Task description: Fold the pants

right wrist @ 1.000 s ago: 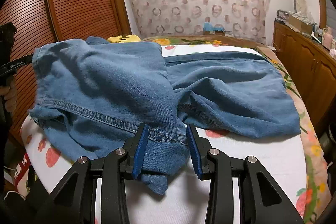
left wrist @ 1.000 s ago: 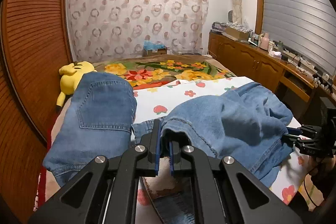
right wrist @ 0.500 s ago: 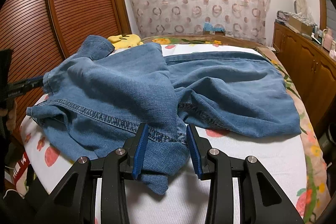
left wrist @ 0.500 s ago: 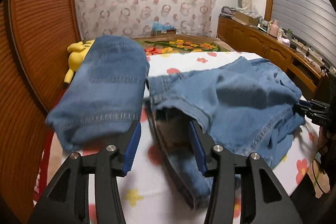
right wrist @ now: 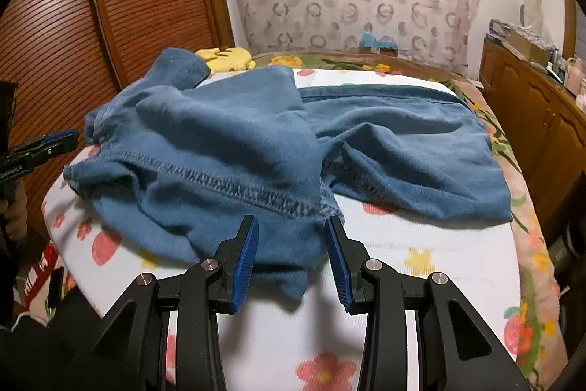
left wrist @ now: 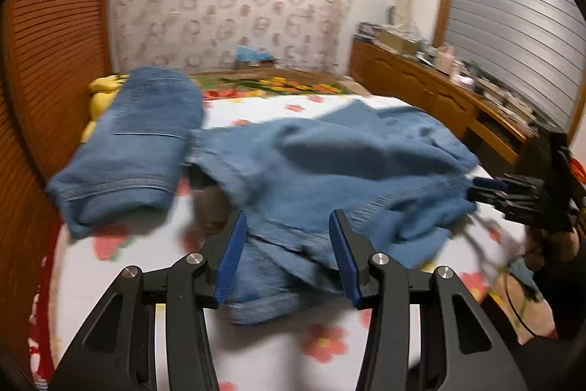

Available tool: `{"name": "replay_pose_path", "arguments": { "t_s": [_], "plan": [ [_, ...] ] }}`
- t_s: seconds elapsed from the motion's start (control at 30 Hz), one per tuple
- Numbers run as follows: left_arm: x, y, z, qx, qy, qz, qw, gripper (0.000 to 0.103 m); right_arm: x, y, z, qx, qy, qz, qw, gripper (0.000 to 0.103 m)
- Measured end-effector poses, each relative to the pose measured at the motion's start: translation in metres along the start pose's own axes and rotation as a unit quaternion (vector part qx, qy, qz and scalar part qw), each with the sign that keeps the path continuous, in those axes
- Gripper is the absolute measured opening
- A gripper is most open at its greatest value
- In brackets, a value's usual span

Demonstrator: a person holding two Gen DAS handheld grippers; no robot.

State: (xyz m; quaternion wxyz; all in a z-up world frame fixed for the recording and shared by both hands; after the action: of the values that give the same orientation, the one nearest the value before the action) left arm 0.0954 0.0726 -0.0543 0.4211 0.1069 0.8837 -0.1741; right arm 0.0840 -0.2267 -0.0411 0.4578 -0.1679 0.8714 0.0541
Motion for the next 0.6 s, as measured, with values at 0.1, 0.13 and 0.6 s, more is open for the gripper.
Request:
{"name": "replay_pose_path", "arguments": {
  "t_s": [0.1,0.13,0.6],
  "plan": [
    [0.007,-0.013,0.011,0.017,0.017,0.011,0.9997,0.048,0.002,0.000,0.001,0.001,0.004,-0.002,1.000,0.039],
    [0.010,-0.015,0.016,0.018,0.023,0.010,0.9995,0.048,0.002,0.000,0.003,0.002,0.005,-0.001,1.000,0.039],
    [0.009,-0.015,0.005,0.005,0.014,0.021,0.9997,0.019,-0.002,-0.001,0.010,-0.002,0.012,0.007,1.000,0.039]
  ]
}}
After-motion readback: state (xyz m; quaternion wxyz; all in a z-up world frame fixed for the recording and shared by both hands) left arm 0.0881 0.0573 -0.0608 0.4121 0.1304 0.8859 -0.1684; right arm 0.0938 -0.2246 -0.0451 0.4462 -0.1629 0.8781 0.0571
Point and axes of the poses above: each gripper's, at about its wrist camera, not at the fingertips, and z roughly the way its jaws point, y to its left, x to its underside, the point moved 2 cm from there along z, roughly the way its jaws point, and after that the axes turned 9 degrees about x, right-handed, at the moved point
